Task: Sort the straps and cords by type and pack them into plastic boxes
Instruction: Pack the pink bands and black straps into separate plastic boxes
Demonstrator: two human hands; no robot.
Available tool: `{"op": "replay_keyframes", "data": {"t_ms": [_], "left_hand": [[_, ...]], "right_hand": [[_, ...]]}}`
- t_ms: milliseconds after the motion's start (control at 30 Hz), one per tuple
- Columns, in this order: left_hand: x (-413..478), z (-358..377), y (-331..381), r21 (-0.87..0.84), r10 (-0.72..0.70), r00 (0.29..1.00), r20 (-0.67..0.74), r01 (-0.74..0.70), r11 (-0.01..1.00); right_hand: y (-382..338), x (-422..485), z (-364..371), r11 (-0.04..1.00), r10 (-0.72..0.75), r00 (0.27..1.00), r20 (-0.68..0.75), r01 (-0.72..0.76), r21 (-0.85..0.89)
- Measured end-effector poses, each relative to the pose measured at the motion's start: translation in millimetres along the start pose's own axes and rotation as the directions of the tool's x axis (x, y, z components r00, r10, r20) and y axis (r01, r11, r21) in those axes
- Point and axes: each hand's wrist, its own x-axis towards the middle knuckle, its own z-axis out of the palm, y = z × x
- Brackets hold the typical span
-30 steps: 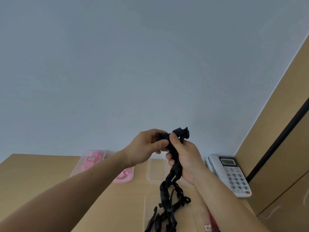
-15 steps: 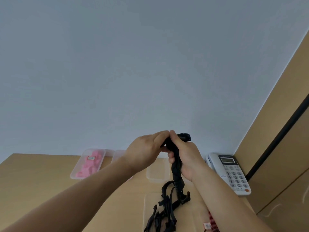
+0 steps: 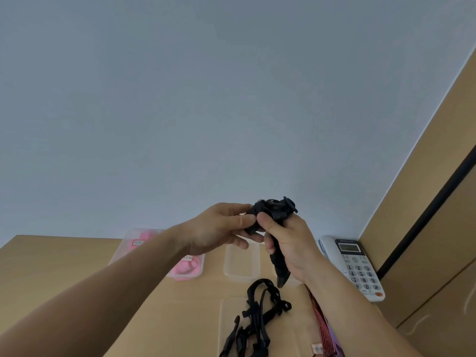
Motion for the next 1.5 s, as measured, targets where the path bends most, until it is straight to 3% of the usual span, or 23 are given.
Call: {"op": "replay_keyframes", "data": {"t_ms": [67, 167, 267, 333, 467, 567, 633, 667, 700, 733, 767, 833, 867, 900, 933, 1033, 1200, 1267, 1333, 1467, 1500], "left_hand": [[0, -2, -1, 0.04, 0.035, 0.999, -0.038, -0.033, 0.999], [2, -2, -1, 0.217, 0.128, 0.97, -0.209, -0.081, 0.973], [6, 3, -6, 0.416, 0.244, 0.894, -0.375, -0.073, 0.906], [7, 8, -11, 0.595, 0.361, 0.829, -0.427, -0.043, 0.802], [8, 9, -21, 0.875, 0.609, 0.738, -0.292, -0.052, 0.482], [13, 5, -26, 0.992, 0.769, 0.638, 0.037, -0.119, 0.05], [17, 1, -28, 0.977, 0.785, 0.583, 0.211, -0.156, -0.146], [19, -2, -31, 0.969, 0.787, 0.567, 0.242, -0.187, -0.163], [19, -5, -34, 0.968, 0.791, 0.569, 0.223, -0.225, -0.112], [18, -7, -36, 0.965, 0.791, 0.597, 0.136, -0.261, 0.03], [16, -7, -36, 0.926, 0.75, 0.662, 0.001, -0.283, 0.249], [9, -4, -27, 0.64, 0.462, 0.861, -0.215, -0.233, 0.732], [7, -4, -21, 0.406, 0.277, 0.926, -0.255, -0.158, 0.9], [7, -4, -15, 0.187, 0.118, 0.964, -0.239, -0.073, 0.98], [7, -5, -9, 0.06, 0.013, 0.982, -0.188, -0.001, 0.998], [6, -1, -3, 0.122, -0.004, 0.993, -0.118, 0.019, 0.992], [4, 1, -8, 0.389, 0.213, 0.94, -0.266, -0.097, 0.916], [3, 5, -13, 0.638, 0.388, 0.885, -0.256, -0.147, 0.756], [2, 7, -20, 0.812, 0.549, 0.823, -0.147, -0.217, 0.542], [-2, 8, -28, 0.967, 0.681, 0.73, 0.054, -0.207, 0.146], [-3, 8, -29, 0.976, 0.696, 0.713, 0.084, -0.199, 0.086]], "right_hand": [[-1, 0, 2, 0.999, 0.033, 0.999, 0.015, -0.034, 0.013], [0, 1, 7, 0.993, 0.106, 0.994, -0.013, -0.105, 0.059], [1, 2, 12, 0.975, 0.201, 0.978, -0.049, -0.195, 0.103], [0, 4, 14, 0.961, 0.254, 0.965, -0.058, -0.245, 0.129], [-4, 6, 14, 0.93, 0.302, 0.952, -0.043, -0.284, 0.231], [-3, 5, 13, 0.916, 0.324, 0.945, -0.053, -0.299, 0.269], [-1, 5, 12, 0.89, 0.352, 0.935, -0.047, -0.319, 0.324], [-1, 5, 11, 0.879, 0.359, 0.932, -0.046, -0.321, 0.352], [-1, 5, 9, 0.875, 0.355, 0.933, -0.049, -0.313, 0.369], [-1, 5, 7, 0.879, 0.34, 0.939, -0.056, -0.296, 0.372], [-1, 5, 4, 0.891, 0.315, 0.947, -0.06, -0.273, 0.363], [-1, 5, -1, 0.92, 0.25, 0.967, -0.042, -0.224, 0.323], [-1, 4, -3, 0.932, 0.222, 0.975, -0.023, -0.206, 0.298], [-1, 4, -4, 0.944, 0.199, 0.98, -0.001, -0.191, 0.269], [0, 3, -5, 0.956, 0.178, 0.984, 0.019, -0.178, 0.235], [5, -1, -3, 0.977, 0.142, 0.989, 0.045, -0.147, 0.152], [3, -1, 1, 0.961, 0.197, 0.98, -0.004, -0.192, 0.199], [-1, 1, 1, 0.943, 0.262, 0.965, -0.018, -0.252, 0.218], [-4, 2, 1, 0.935, 0.303, 0.952, -0.033, -0.29, 0.205], [-6, 3, 4, 0.962, 0.256, 0.965, -0.054, -0.249, 0.114], [-6, 3, 5, 0.969, 0.231, 0.971, -0.058, -0.224, 0.099]]}}
